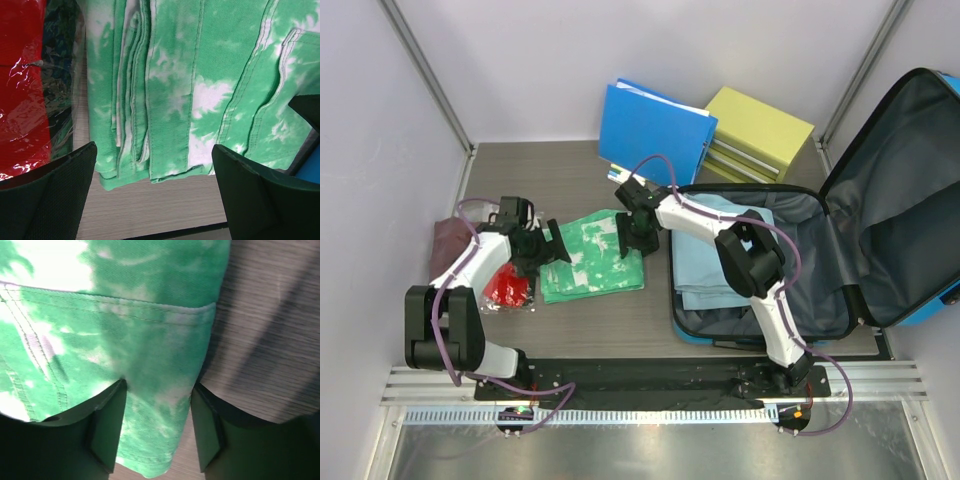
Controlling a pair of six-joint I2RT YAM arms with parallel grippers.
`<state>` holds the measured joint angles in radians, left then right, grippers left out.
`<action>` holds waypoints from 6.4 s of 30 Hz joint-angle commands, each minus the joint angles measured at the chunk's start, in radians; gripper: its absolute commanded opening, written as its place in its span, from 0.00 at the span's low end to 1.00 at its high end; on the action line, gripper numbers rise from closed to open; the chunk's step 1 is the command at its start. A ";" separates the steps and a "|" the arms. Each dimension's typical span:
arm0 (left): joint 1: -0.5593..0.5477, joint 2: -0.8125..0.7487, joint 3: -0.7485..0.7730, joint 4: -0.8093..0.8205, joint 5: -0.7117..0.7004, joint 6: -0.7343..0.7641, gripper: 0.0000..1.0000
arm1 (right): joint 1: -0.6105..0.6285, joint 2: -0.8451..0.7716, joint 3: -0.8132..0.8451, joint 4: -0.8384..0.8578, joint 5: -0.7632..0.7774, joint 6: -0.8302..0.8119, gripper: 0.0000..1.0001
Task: Pack the luggage
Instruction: Pick up the household item at the center of the board, then place the household item in the luggage, then move the household item to the center of the board.
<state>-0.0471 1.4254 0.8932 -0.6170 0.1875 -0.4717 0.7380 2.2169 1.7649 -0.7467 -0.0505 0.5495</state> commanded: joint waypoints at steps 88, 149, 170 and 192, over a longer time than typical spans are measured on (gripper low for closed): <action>0.004 0.038 0.044 0.066 0.032 -0.035 0.96 | -0.543 -0.508 -0.177 -0.597 0.529 -0.253 0.01; 0.121 0.015 0.179 -0.104 -0.539 0.217 0.86 | -0.321 -0.514 0.001 -0.388 0.066 -0.017 0.72; -0.132 0.286 0.208 -0.006 -0.143 -0.071 0.70 | -0.307 -0.531 0.028 -0.373 0.012 -0.046 0.72; 0.095 0.237 0.435 -0.214 -0.454 0.148 1.00 | -0.166 -0.424 0.077 -0.319 -0.029 -0.006 0.71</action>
<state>0.0010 1.6535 1.3178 -0.7662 -0.1108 -0.4324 0.5617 1.7756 1.7790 -1.0977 -0.0547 0.5343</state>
